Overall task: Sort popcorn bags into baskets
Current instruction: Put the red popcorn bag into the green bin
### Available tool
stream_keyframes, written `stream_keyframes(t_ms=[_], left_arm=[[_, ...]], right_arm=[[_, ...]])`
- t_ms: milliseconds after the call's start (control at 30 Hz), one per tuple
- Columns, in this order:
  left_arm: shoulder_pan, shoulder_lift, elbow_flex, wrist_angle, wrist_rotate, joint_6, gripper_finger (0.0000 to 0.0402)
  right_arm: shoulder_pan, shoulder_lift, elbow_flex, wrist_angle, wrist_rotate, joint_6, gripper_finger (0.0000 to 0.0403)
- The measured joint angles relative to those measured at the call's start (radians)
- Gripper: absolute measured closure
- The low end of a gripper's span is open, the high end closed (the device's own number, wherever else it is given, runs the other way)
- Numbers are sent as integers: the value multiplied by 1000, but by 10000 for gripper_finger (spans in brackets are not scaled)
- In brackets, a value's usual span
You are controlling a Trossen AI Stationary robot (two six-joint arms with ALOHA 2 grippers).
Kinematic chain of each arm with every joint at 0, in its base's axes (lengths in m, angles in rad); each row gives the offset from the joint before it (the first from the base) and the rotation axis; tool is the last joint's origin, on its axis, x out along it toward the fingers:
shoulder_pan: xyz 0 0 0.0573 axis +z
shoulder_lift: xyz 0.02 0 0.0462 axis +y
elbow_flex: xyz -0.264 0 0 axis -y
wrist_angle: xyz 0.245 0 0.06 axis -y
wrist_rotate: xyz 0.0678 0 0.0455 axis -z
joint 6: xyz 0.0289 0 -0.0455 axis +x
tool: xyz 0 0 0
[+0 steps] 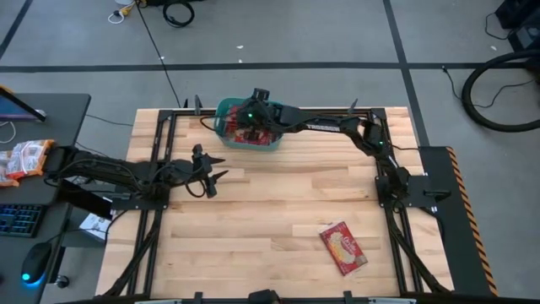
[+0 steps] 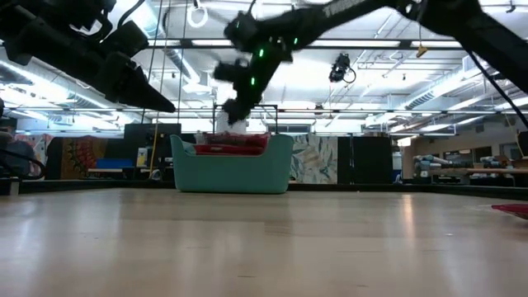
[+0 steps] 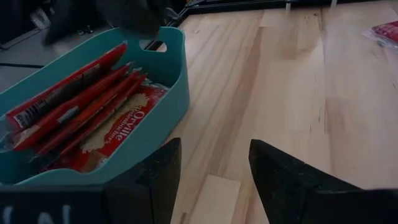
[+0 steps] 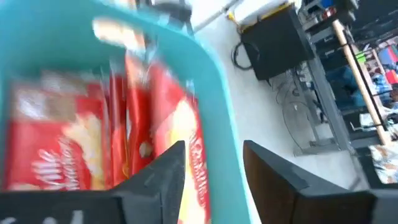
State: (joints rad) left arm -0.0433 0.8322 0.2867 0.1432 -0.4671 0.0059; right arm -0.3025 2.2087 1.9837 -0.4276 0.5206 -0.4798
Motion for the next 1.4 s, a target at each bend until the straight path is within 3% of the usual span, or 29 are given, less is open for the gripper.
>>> stream_keyframes(t_ms=[233,500,733,833,1067,1400], left_arm=[[0,0,0,-4,0,-2,208],[0,0,0,-10,0,-21,208],[0,0,0,-8,0,-22,208],[0,0,0,-9,0,-24,208],[0,0,0,-15,0,-23,208],[0,0,0,-15,0,-28,208]], right_arm=[[59,-120,1,-199,-117,131,224],[171,-175,1,-577,-373,330,226],[294,-171,-37,-814,-392,470,226],[351,-171,-69,-864,-408,530,226],[495,-170,-165,-1002,-556,708,226],[660,-174,-403,-965,-872,1002,226]])
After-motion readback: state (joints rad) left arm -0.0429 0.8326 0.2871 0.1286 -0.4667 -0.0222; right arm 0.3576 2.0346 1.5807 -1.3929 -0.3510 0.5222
